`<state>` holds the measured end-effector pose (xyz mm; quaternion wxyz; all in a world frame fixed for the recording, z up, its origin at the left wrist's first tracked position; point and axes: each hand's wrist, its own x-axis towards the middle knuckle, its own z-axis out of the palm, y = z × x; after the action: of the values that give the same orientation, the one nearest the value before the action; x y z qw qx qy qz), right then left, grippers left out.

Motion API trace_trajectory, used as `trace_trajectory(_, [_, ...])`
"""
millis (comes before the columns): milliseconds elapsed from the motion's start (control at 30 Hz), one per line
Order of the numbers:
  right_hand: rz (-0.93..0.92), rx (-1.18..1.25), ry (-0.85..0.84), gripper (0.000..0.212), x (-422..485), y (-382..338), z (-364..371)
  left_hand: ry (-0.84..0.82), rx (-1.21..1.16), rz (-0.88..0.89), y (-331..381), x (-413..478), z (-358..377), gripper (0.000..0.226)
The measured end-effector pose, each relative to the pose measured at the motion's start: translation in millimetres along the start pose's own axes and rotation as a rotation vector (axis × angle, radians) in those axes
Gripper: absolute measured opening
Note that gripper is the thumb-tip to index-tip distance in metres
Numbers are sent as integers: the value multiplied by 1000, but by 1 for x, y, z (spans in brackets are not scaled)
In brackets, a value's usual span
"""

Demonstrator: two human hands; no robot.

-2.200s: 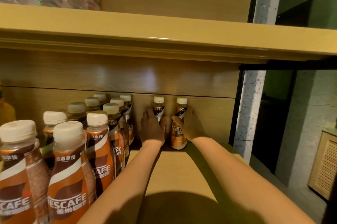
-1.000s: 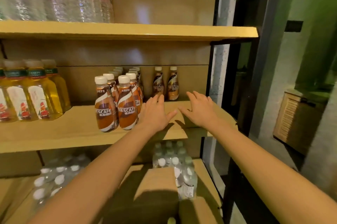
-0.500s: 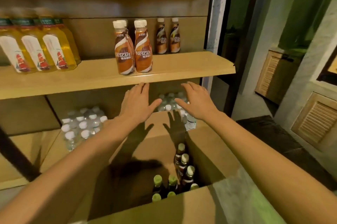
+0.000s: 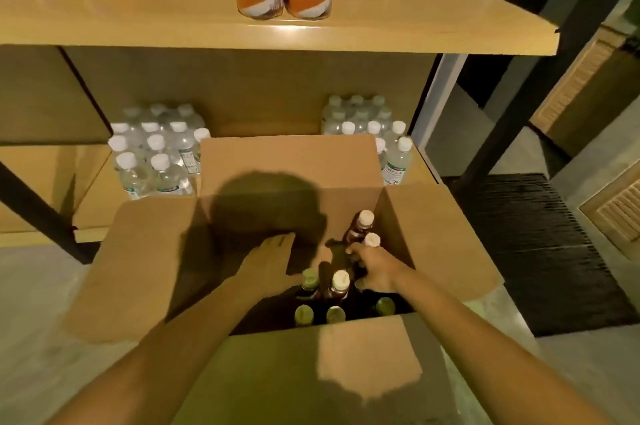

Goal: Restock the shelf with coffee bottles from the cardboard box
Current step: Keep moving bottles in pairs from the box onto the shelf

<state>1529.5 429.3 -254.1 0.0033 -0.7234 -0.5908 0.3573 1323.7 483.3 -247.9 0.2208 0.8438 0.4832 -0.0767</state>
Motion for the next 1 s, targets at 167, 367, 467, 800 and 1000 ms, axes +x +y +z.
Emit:
trace_trajectory(167, [-2,-73,-136,71,34,21,26,-149,-127,-101,-14,17,48,93])
trace_trajectory(367, [-12,-115,-219,76,64,31,46,-202,-274,-143,-15,42,76,80])
trace_trajectory(467, [24,-50,-217,63,73,35,56,-213,-403,-116,-14,50,81,58])
trace_trajectory(800, [-72,285,-151,48,80,33,63,-105,-850,-174,-20,60,94,41])
trace_trajectory(1000, [-18,604,-75,35,72,32,47,-95,-948,-191,-15,65,86,57])
